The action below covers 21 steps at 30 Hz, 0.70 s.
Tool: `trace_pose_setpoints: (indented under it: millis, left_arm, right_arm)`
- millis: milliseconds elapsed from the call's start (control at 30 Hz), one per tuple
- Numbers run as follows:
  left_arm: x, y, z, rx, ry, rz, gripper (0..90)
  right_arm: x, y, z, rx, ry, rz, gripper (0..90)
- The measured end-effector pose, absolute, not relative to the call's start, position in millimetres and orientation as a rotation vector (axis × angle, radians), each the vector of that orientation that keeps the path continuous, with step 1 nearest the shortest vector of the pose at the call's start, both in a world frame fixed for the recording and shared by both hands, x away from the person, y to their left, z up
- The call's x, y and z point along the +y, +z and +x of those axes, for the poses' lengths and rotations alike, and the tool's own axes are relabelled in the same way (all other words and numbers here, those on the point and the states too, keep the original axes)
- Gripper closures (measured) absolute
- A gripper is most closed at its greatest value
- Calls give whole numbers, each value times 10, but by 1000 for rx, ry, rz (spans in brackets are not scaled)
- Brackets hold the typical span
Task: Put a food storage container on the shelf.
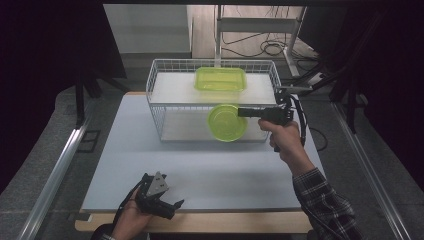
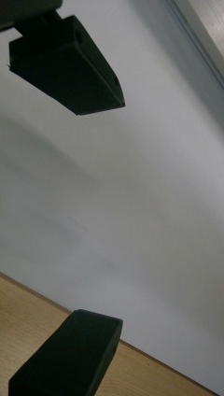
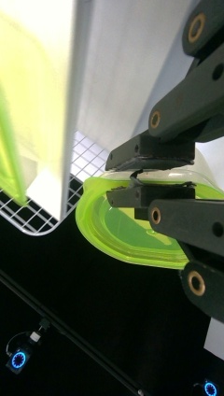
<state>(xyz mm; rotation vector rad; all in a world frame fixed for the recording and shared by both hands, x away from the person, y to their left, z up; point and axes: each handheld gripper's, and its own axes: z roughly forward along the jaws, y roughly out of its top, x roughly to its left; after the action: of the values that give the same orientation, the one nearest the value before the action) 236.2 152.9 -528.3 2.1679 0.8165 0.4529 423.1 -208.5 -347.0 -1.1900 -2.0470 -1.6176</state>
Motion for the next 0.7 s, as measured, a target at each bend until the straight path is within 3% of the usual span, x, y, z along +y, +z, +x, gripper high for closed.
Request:
trace_pose_setpoints:
  millis: [700]
  left_arm:
    - [1642,-5228,2367,845,428,2016,2]
  right_arm:
    - [-1953,-3029,4446,-2043,-1700,-1204,809]
